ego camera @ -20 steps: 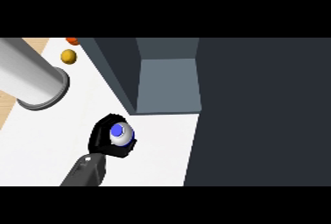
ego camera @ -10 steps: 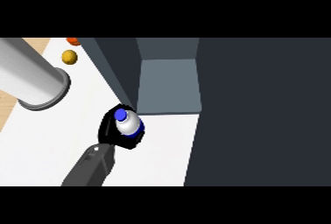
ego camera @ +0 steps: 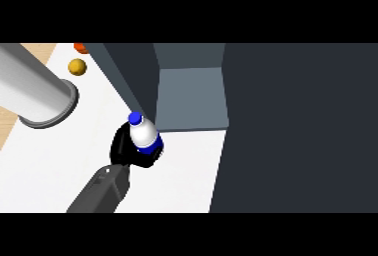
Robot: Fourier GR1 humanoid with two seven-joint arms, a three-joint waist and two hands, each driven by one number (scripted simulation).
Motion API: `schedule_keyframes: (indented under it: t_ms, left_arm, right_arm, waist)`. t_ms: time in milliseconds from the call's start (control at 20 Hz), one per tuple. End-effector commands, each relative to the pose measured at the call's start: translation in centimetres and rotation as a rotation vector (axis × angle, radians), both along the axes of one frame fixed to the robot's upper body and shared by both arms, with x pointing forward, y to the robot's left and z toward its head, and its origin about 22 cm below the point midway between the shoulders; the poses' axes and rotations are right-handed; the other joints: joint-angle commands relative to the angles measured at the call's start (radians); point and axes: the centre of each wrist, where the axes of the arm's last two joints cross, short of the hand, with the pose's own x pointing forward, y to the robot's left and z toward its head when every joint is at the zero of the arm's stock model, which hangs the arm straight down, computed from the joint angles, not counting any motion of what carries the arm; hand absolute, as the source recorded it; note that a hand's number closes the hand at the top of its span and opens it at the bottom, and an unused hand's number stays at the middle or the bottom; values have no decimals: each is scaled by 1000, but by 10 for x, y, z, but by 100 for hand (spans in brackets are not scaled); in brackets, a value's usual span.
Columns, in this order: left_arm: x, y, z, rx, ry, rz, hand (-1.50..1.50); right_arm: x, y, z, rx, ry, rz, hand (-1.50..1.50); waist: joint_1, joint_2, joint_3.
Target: Pick up the bottled water, place it into the cabinet and close the cabinet
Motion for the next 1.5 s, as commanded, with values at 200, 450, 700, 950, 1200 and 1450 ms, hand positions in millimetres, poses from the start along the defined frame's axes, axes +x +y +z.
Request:
schedule_keyframes:
  t_ms: [200,450,700,950,1200,1450]
  left_arm:
    - [52,-74,73,-8,-149,-132,150]
    - [60,-84,89,24,-154,-77,150]
    - [66,-89,98,93,-132,5,150]
    - [63,-92,97,149,-125,58,150]
    - [59,-86,85,177,-59,138,150]
    - [59,-77,81,238,-25,224,150]
  right_arm:
    - [4,-14,-3,102,-9,65,-150]
    - [8,-26,0,89,-9,69,-150]
    - [9,-32,0,96,-13,94,-150]
    - [10,-42,-2,96,4,115,-150]
    - [10,-52,-1,97,-13,141,-150]
    - [10,-57,0,115,-10,146,-150]
  waist:
    - [-39,0,-4]
    - [-70,2,-4]
    - [-88,5,-3]
    - [-92,7,-2]
    - [-116,15,-2]
    - [-126,21,-4]
